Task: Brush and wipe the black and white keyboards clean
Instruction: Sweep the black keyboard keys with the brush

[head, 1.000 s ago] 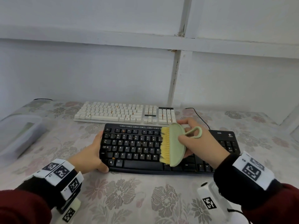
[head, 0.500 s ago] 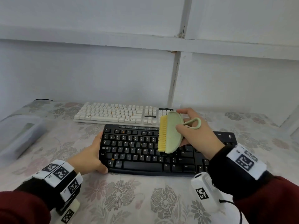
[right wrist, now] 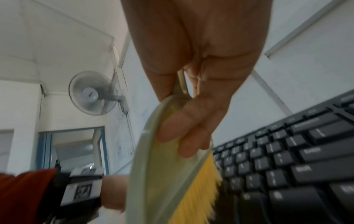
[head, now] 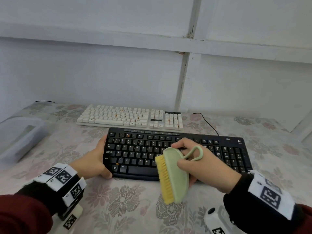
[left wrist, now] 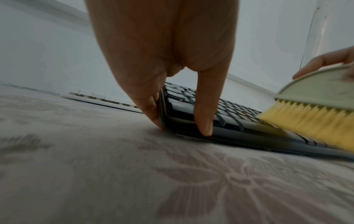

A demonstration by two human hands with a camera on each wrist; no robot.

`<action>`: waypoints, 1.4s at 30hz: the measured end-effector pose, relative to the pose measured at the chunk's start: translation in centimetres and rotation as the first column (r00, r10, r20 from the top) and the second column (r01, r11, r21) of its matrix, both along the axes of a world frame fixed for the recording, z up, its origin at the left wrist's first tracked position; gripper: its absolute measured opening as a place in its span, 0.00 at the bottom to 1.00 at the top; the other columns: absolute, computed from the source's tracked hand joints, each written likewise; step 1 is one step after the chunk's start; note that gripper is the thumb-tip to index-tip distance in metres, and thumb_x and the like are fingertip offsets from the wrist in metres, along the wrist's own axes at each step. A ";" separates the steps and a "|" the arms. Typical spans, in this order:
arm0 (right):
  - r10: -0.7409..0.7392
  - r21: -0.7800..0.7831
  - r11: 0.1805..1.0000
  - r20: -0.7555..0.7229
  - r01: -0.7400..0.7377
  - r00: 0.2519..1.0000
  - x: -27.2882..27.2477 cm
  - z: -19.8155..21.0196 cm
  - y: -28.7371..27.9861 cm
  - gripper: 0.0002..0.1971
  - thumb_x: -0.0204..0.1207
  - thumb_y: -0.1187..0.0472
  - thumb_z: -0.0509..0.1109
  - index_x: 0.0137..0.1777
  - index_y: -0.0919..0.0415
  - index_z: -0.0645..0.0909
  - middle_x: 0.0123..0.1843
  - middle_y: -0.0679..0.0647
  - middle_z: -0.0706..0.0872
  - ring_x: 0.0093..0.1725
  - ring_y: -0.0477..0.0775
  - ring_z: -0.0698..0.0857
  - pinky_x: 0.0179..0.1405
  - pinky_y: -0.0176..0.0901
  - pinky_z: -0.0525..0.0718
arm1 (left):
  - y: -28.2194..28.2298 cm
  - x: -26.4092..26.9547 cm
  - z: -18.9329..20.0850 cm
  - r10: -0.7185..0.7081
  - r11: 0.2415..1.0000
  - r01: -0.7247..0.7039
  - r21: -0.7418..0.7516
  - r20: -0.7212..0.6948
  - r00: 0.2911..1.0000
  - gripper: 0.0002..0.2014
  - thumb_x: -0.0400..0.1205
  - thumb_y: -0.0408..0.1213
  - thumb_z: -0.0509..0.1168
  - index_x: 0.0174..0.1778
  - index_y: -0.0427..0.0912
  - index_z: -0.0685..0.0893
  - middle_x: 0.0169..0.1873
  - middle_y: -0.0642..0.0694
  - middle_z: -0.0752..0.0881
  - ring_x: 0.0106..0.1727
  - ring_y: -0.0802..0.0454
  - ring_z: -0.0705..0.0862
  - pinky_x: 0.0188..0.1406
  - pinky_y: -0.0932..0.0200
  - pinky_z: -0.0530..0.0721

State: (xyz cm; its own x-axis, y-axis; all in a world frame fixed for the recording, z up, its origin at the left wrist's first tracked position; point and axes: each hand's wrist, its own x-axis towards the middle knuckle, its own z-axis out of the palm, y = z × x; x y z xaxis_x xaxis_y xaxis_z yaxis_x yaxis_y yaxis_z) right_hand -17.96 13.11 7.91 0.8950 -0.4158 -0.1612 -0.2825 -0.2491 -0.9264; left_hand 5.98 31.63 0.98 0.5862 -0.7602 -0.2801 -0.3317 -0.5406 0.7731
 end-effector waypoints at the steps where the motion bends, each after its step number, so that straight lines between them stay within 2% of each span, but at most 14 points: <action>1: -0.008 0.012 1.000 0.027 0.008 1.000 0.1 0.6 -0.3 0.15 0.75 0.72 0.62 0.55 0.53 0.79 0.41 0.60 0.83 0.34 0.51 0.85 0.27 0.46 0.86 | 0.0 0.0 0.0 0.001 1.000 -0.001 0.003 -0.002 1.000 0.61 0.63 0.17 0.74 0.73 0.70 0.42 0.56 0.54 0.80 0.54 0.53 0.82 0.43 0.62 0.79; 5: -0.195 -0.008 0.980 0.192 0.200 0.962 1.8 2.1 -2.0 0.17 0.76 0.72 0.63 0.60 0.53 0.77 0.45 0.57 0.85 0.32 0.44 0.87 0.25 0.41 0.85 | -0.1 -0.2 0.2 0.003 1.000 -0.003 0.001 -0.010 1.000 0.60 0.64 0.16 0.73 0.73 0.68 0.43 0.54 0.54 0.80 0.52 0.55 0.82 0.40 0.65 0.79; 8: -0.264 -0.029 0.961 0.212 0.276 0.941 3.1 1.7 -2.6 0.17 0.76 0.71 0.63 0.60 0.53 0.75 0.49 0.57 0.83 0.39 0.50 0.88 0.28 0.46 0.89 | -0.1 -0.3 0.3 0.005 1.000 -0.004 0.010 -0.014 1.000 0.61 0.64 0.16 0.73 0.77 0.64 0.42 0.55 0.53 0.80 0.53 0.55 0.82 0.41 0.64 0.79; 15: -0.094 -0.129 0.986 0.074 0.103 0.993 2.0 -0.5 -0.5 0.15 0.75 0.69 0.63 0.59 0.53 0.73 0.51 0.58 0.83 0.41 0.54 0.87 0.31 0.48 0.89 | -0.1 -0.2 0.3 0.012 0.999 -0.012 0.031 0.010 1.000 0.61 0.64 0.18 0.74 0.77 0.64 0.41 0.53 0.54 0.80 0.52 0.55 0.82 0.44 0.62 0.80; 18: 0.032 -0.174 0.984 0.001 -0.031 0.999 0.6 -1.4 0.7 0.13 0.74 0.66 0.63 0.53 0.48 0.74 0.46 0.66 0.82 0.33 0.52 0.79 0.30 0.46 0.84 | 0.0 -0.1 0.2 0.010 0.999 -0.011 0.031 0.017 1.000 0.61 0.63 0.19 0.75 0.76 0.66 0.42 0.52 0.54 0.81 0.51 0.55 0.83 0.44 0.61 0.80; 20: 0.081 -0.157 0.984 -0.033 -0.086 0.996 0.0 -1.1 1.1 0.14 0.73 0.65 0.63 0.53 0.46 0.76 0.47 0.69 0.81 0.34 0.55 0.77 0.29 0.50 0.85 | 0.0 -0.1 0.1 0.008 1.000 -0.008 0.026 0.019 1.000 0.62 0.63 0.19 0.75 0.76 0.66 0.41 0.51 0.54 0.81 0.51 0.54 0.83 0.43 0.61 0.80; 22: 0.065 -0.112 0.992 0.012 -0.063 0.998 -0.1 -0.1 0.8 0.15 0.72 0.67 0.64 0.52 0.46 0.78 0.45 0.65 0.82 0.35 0.55 0.81 0.29 0.53 0.88 | 0.0 -0.1 0.1 0.007 1.000 -0.007 0.025 0.018 1.000 0.62 0.63 0.19 0.75 0.77 0.65 0.41 0.52 0.54 0.81 0.52 0.54 0.83 0.44 0.61 0.81; 25: -0.065 -0.080 0.994 0.152 0.078 0.986 1.0 1.5 -0.4 0.17 0.74 0.70 0.64 0.55 0.47 0.77 0.47 0.56 0.85 0.37 0.53 0.87 0.31 0.53 0.89 | 0.0 -0.2 0.2 0.006 1.000 -0.007 0.025 0.015 1.000 0.62 0.63 0.18 0.75 0.78 0.63 0.41 0.54 0.54 0.81 0.53 0.54 0.83 0.46 0.61 0.81; 30: -0.215 -0.044 0.972 0.214 0.229 0.953 3.6 1.9 -2.1 0.17 0.77 0.71 0.63 0.61 0.51 0.73 0.48 0.54 0.84 0.42 0.53 0.89 0.34 0.51 0.90 | -0.1 -0.4 0.5 0.008 0.999 -0.009 0.046 0.024 1.000 0.60 0.65 0.19 0.74 0.78 0.62 0.41 0.53 0.58 0.79 0.51 0.59 0.81 0.42 0.66 0.79; 32: -0.198 -0.072 0.975 0.169 0.212 0.966 4.1 1.4 -1.9 0.16 0.77 0.71 0.62 0.60 0.52 0.73 0.47 0.55 0.83 0.40 0.53 0.88 0.32 0.51 0.90 | -0.1 -0.4 0.5 0.006 0.999 -0.007 0.049 0.021 1.000 0.60 0.65 0.19 0.74 0.78 0.62 0.40 0.54 0.58 0.79 0.52 0.59 0.81 0.42 0.67 0.78; 36: -0.115 -0.069 0.990 0.079 0.120 0.990 3.4 0.2 -0.8 0.15 0.76 0.71 0.62 0.59 0.55 0.73 0.52 0.64 0.83 0.42 0.57 0.88 0.31 0.52 0.90 | 0.0 -0.3 0.3 0.005 0.999 -0.006 0.047 0.010 1.000 0.61 0.65 0.19 0.74 0.78 0.62 0.40 0.54 0.60 0.77 0.52 0.59 0.79 0.42 0.68 0.78; 38: -0.062 -0.043 0.997 0.036 0.063 0.997 2.4 -0.5 -0.2 0.14 0.74 0.71 0.62 0.56 0.53 0.75 0.49 0.67 0.81 0.38 0.57 0.84 0.30 0.54 0.90 | 0.0 -0.2 0.2 0.007 0.999 -0.007 0.050 0.008 1.000 0.61 0.65 0.19 0.74 0.78 0.63 0.40 0.55 0.59 0.78 0.54 0.58 0.79 0.43 0.67 0.78; 40: 0.009 -0.044 0.999 -0.020 -0.010 1.000 1.4 -1.0 0.3 0.15 0.73 0.69 0.63 0.54 0.50 0.77 0.42 0.66 0.79 0.35 0.55 0.81 0.30 0.52 0.89 | 0.0 -0.1 0.2 0.003 0.999 -0.004 0.049 0.010 1.000 0.61 0.65 0.19 0.75 0.78 0.63 0.40 0.56 0.58 0.78 0.55 0.57 0.80 0.46 0.65 0.79; 42: 0.051 -0.015 0.999 -0.043 -0.052 0.998 0.7 -0.5 0.5 0.14 0.73 0.70 0.63 0.53 0.50 0.78 0.38 0.59 0.80 0.32 0.52 0.81 0.27 0.46 0.86 | 0.0 -0.2 0.2 0.001 0.999 -0.001 0.043 0.009 1.000 0.61 0.65 0.19 0.74 0.76 0.65 0.40 0.55 0.56 0.79 0.54 0.57 0.81 0.45 0.65 0.79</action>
